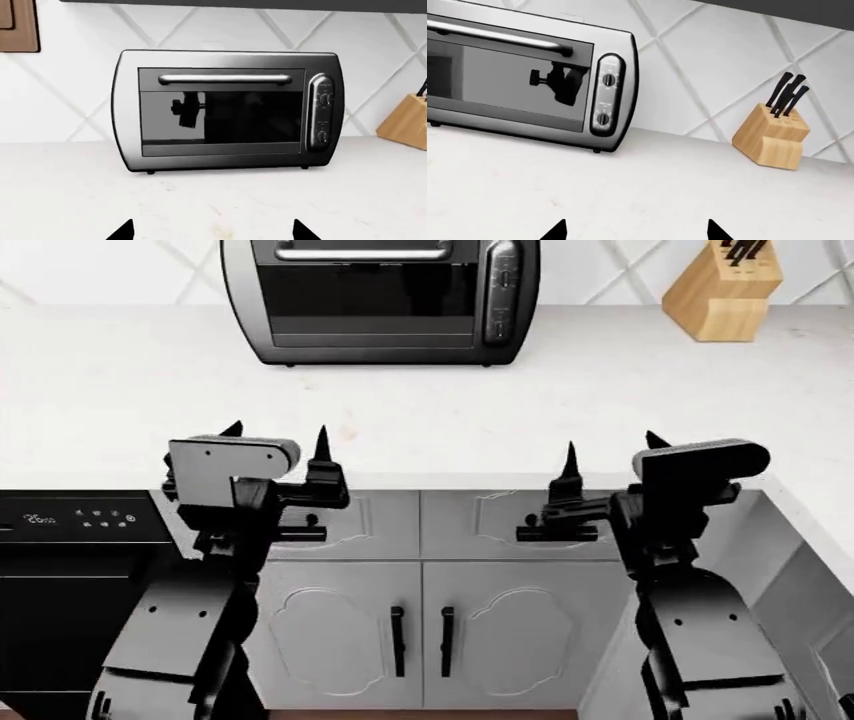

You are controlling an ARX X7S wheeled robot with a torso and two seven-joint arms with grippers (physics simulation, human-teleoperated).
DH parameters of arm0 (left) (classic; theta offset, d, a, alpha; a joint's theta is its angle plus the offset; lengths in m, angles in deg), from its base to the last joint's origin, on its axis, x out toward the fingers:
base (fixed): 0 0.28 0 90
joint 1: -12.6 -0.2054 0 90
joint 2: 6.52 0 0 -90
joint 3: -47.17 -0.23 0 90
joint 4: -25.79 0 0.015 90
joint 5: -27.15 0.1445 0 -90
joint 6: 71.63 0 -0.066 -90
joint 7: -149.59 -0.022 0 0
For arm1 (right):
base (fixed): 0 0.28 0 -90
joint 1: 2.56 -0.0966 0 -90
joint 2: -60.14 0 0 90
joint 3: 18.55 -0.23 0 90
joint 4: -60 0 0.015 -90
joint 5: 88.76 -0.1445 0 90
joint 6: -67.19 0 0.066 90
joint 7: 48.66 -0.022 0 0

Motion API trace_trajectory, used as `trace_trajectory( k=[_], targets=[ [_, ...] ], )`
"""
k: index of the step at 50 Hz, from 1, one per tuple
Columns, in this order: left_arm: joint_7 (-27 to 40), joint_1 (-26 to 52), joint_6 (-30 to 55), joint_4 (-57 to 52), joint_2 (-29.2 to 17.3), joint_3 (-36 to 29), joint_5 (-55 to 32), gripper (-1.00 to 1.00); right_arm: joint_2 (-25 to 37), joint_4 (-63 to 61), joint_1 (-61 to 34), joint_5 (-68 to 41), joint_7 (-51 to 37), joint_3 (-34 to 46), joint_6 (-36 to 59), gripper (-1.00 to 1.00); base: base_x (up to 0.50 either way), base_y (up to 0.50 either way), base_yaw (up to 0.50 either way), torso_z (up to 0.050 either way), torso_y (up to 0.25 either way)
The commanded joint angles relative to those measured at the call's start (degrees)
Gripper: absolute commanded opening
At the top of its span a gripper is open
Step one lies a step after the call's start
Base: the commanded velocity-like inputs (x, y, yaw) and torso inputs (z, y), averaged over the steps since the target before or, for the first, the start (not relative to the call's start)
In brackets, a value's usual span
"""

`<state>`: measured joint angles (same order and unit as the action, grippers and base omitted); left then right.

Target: Open the toaster oven door.

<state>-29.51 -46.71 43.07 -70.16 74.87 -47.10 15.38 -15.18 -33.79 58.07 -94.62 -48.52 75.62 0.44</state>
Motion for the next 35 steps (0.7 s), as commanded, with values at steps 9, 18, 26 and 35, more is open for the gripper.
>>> trace_trajectory(
  k=[9, 18, 26, 35],
  targets=[
    [0.4, 9.8, 1.9, 6.0, -1.0, 0.4, -0.7, 1.0, 2.2, 4.9, -9.9, 0.1, 1.7, 1.2, 4.4, 1.0, 0.0, 0.01, 0.0, 0.0, 0.0],
    [0.8, 9.0, 2.4, 4.2, -1.3, 0.5, -1.4, 1.0, 2.1, 5.9, -10.6, 0.2, 1.5, 1.5, 3.8, 1.0, 0.0, 0.44, 0.0, 0.0, 0.0],
    [1.0, 8.8, 2.6, 3.5, -1.6, 0.3, -1.8, 1.0, 2.1, 5.8, -10.3, 0.0, 1.3, 1.6, 3.6, 1.0, 0.0, 0.46, 0.0, 0.0, 0.0],
    [1.1, 8.6, 2.6, 3.1, -2.0, 0.2, -2.1, 1.0, 2.2, 6.0, -10.4, -0.1, 1.3, 1.9, 3.6, 1.0, 0.0, 0.46, 0.0, 0.0, 0.0]
  ],
)
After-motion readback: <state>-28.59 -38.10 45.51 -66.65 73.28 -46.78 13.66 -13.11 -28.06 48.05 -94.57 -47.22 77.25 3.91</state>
